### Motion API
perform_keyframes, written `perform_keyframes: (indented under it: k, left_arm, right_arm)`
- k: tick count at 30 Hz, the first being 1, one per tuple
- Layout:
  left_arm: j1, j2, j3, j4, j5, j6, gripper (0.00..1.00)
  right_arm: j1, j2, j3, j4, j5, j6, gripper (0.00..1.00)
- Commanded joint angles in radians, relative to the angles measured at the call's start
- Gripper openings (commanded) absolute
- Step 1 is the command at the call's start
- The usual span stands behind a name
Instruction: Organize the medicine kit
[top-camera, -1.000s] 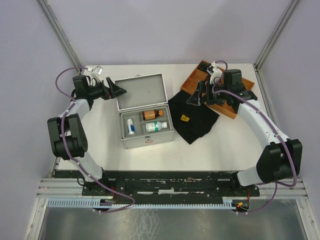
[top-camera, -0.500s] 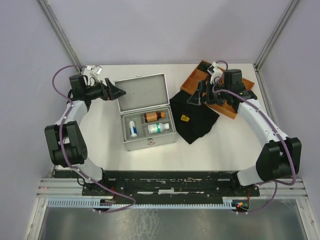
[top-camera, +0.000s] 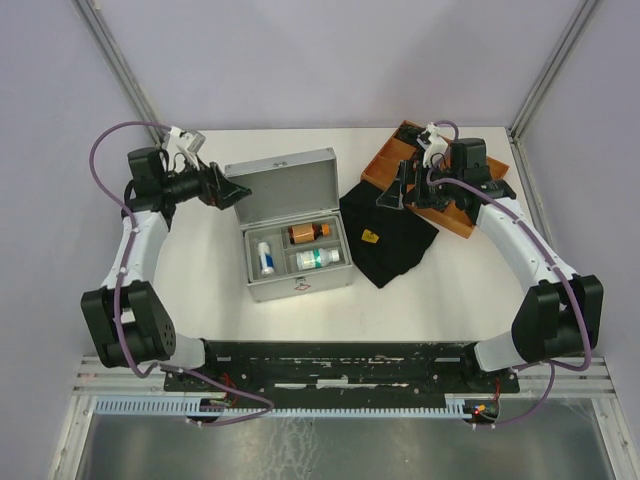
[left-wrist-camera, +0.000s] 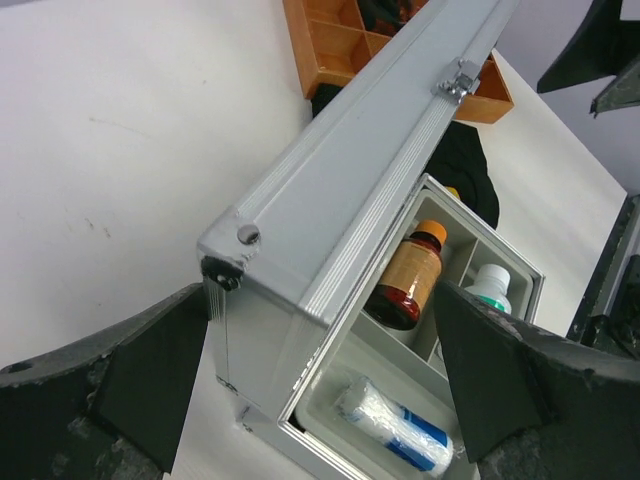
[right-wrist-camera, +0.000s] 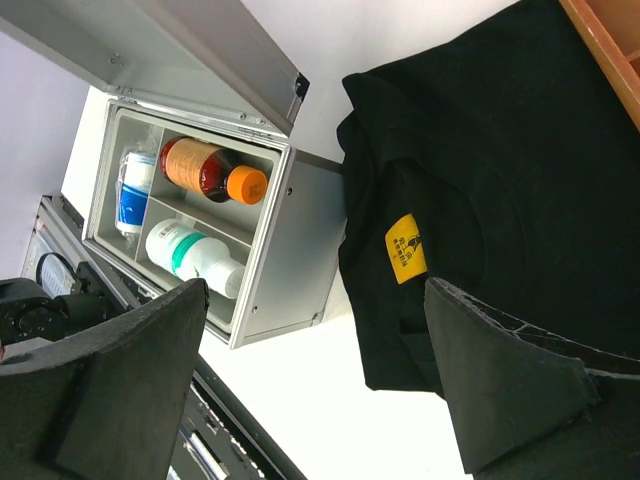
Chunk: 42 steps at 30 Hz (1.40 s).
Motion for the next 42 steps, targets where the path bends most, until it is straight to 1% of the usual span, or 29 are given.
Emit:
perform_keyframes:
  k: [1, 10, 15, 20, 23, 28, 30, 33, 36, 39, 40, 42]
  left_arm:
    - [-0.02, -0.114, -0.006, -0.03, 0.046, 0.115, 0.99]
    - [-0.048, -0.22, -0.043, -0.142, 0.0, 0.235, 1.0]
    - [-0.051, -0.323, -0.087, -0.229, 0.002, 0.318, 1.0]
    - [-0.054, -0.423, -0.152, -0.293, 0.013, 0.372, 0.99]
    - [-0.057, -0.47, -0.168, -0.361, 0.008, 0.424, 1.0]
    - [-0.057, -0.541, -0.182, -0.459, -0.043, 0.495, 0.99]
    - [-0.056, -0.563, -0.185, -0.51, -0.086, 0.541, 1.0]
    - [-0.056, -0.6, -0.201, -0.596, -0.157, 0.63, 1.0]
    - [-0.056, -0.656, -0.239, -0.669, -0.238, 0.731, 1.0]
    - [-0.056, -0.72, -0.286, -0.751, -0.308, 0.832, 1.0]
    - [-0.056, -0.742, -0.301, -0.781, -0.325, 0.869, 0.99]
    - [-0.057, -0.778, -0.326, -0.845, -0.352, 0.937, 1.0]
  right_arm:
    - [-0.006, 0.009, 0.002, 0.027, -0.021, 0.001, 0.97]
    - [-0.012, 0.009, 0.008, 0.019, -0.024, -0.006, 0.97]
    - [-0.012, -0.006, 0.009, 0.019, -0.032, -0.028, 0.97]
    - [-0.014, -0.014, 0.01, 0.023, -0.044, -0.035, 0.97]
    - [-0.013, -0.014, 0.01, 0.026, -0.064, -0.04, 0.97]
    - [-0.013, -0.033, 0.025, 0.001, -0.108, -0.091, 0.97]
    - [-0.012, -0.048, 0.029, -0.015, -0.122, -0.12, 0.96]
    - [0.001, -0.077, 0.008, -0.043, -0.122, -0.186, 0.95]
    - [0.041, -0.108, -0.022, -0.118, -0.083, -0.313, 0.95]
    - [0.136, -0.151, -0.07, -0.227, 0.017, -0.486, 0.95]
    - [0.179, -0.171, -0.095, -0.247, 0.053, -0.553, 0.95]
    - [0.262, -0.206, -0.145, -0.266, 0.112, -0.628, 0.95]
